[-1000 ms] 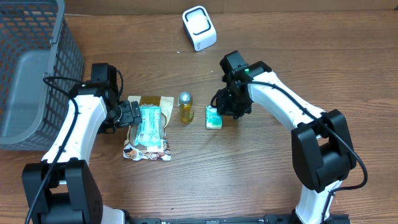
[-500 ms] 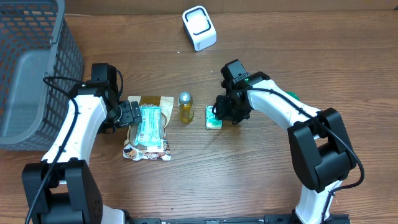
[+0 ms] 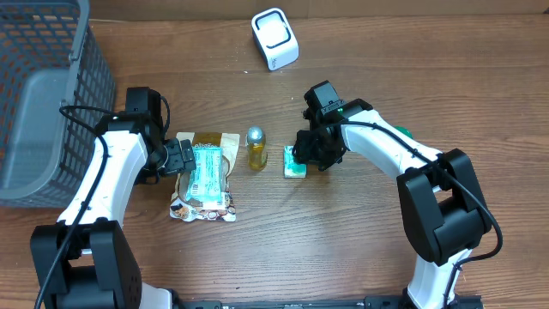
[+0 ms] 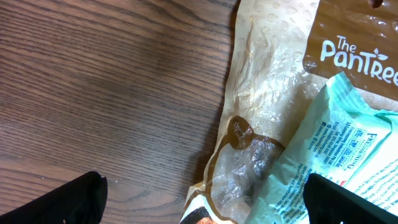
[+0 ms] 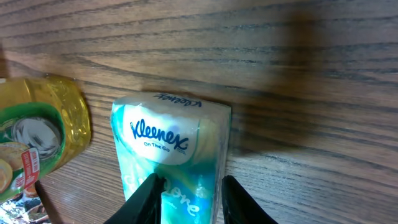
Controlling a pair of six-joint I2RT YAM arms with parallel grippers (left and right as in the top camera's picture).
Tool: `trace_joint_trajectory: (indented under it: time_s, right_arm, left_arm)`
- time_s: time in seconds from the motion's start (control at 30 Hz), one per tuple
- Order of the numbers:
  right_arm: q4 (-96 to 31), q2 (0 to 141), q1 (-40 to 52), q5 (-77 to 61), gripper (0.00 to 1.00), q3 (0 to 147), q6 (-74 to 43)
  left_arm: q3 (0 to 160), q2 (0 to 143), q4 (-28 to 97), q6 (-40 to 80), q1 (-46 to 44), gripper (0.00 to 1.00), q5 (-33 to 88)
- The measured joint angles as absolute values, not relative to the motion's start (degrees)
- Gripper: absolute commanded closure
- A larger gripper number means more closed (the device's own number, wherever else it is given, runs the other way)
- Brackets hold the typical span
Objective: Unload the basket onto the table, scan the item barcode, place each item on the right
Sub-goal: 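Lower the right gripper and close it on the Kleenex pack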
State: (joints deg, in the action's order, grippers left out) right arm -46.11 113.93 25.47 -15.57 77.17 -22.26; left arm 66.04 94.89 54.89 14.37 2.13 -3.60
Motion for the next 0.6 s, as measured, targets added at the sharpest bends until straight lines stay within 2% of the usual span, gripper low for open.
trace_joint_trajectory:
  time_s: [0.3,0.43,0.6]
  right_arm:
    - [-42.33,113.93,25.5,-15.77,0.72,74.59,-22.39]
    - [-39.16,113.47,25.39,-16.6,0.82,72.25,-22.44]
    - [-39.0,112.99,25.23,-16.8,0.81,71.64,-22.68]
  left_arm:
    - [66.04,94.89,54.89,14.37,2.13,0.0,-3.6]
    - [66.04,94.89,54.89,14.37,2.13,0.01,-3.6]
    - [66.04,94.89,54.89,14.37,2.13,0.0,-3.6]
